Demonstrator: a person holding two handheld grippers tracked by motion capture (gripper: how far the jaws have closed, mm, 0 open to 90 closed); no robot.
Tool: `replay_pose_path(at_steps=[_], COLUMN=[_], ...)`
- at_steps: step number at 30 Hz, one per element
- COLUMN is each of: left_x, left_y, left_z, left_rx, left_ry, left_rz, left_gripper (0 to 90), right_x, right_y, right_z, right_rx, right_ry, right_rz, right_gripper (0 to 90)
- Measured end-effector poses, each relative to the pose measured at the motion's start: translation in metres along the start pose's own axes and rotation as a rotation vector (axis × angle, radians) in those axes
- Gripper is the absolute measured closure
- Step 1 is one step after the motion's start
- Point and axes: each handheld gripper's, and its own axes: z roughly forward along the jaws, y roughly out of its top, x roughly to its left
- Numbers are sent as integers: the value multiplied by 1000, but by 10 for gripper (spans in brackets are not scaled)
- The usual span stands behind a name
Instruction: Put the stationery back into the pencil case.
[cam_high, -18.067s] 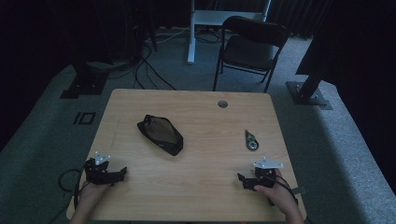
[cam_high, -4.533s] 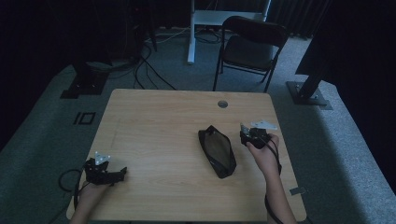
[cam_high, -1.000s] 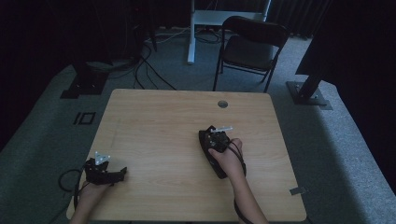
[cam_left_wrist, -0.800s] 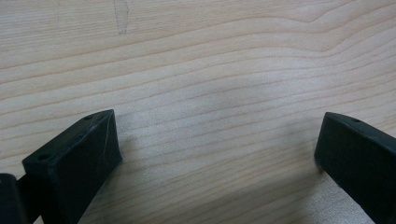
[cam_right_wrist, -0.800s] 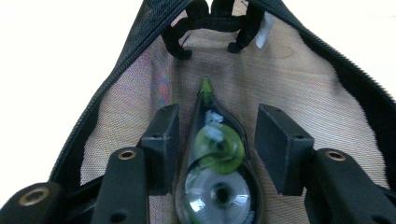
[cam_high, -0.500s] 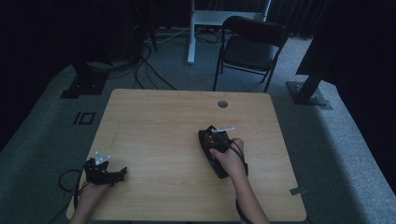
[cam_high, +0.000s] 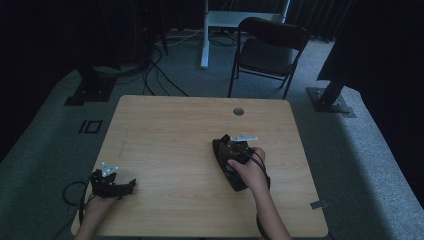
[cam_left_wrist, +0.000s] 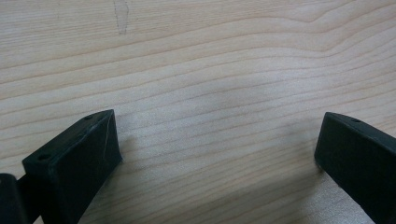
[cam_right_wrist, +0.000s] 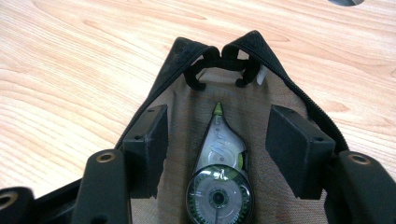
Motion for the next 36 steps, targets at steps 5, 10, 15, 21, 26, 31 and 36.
replay_pose_path(at_steps=[5,10,15,21,26,31,36], left_x=[0,0,0,0,0,0,0], left_y=[0,0,0,0,0,0,0], left_z=[0,0,0,0,0,0,0], left_rx=[0,0,0,-2,-2,-2,-2], left_ry=[0,0,0,1,1,1,1], left_rz=[0,0,0,-3,-2,-2,-2], left_gripper=[2,3,2,2,2,2,3], right_x=[-2,-6,-14,-21,-28,-35,-47], right_y=[1,2,2,-1,-7,-14,-25], right_z=[-7,-21,-39,-47,-50,-54,-60], right_rx=[-35,-96,-173,-182,-184,-191,-193], right_ry=[19,34,34,31,43,39,26], right_rz=[-10,-31,-13,-15,9,39,42], right_gripper=[352,282,252,217,210,201,184])
